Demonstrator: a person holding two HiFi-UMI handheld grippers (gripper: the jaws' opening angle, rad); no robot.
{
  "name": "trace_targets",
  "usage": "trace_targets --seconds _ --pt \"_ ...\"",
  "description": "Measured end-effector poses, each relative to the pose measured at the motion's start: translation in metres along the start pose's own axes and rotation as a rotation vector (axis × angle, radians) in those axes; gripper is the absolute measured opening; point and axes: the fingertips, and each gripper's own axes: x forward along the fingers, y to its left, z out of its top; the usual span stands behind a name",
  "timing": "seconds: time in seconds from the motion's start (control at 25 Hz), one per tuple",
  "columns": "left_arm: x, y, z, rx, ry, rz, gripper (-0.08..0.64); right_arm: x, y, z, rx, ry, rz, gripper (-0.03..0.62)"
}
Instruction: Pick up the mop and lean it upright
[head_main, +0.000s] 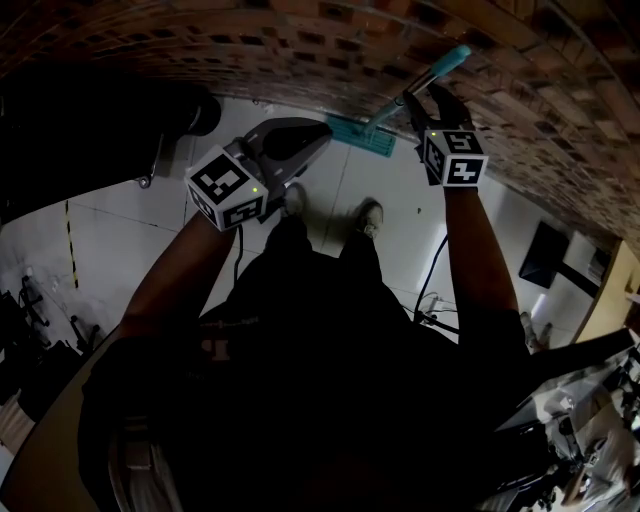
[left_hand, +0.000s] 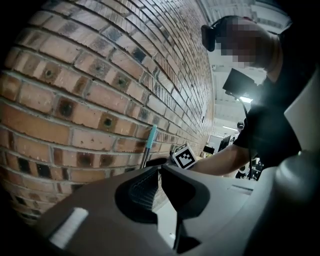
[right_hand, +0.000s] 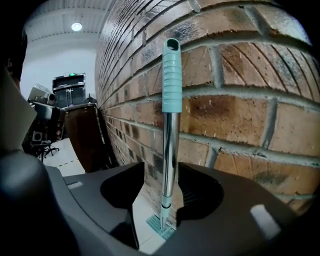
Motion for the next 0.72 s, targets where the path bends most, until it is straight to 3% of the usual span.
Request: trace_targets --seconds 0.72 --pt "-0.005 -0.008 0.038 0.011 -0.039 -0.008 0.006 -0.039 -0.005 0.002 0.007 0.055 -0.026 0.225"
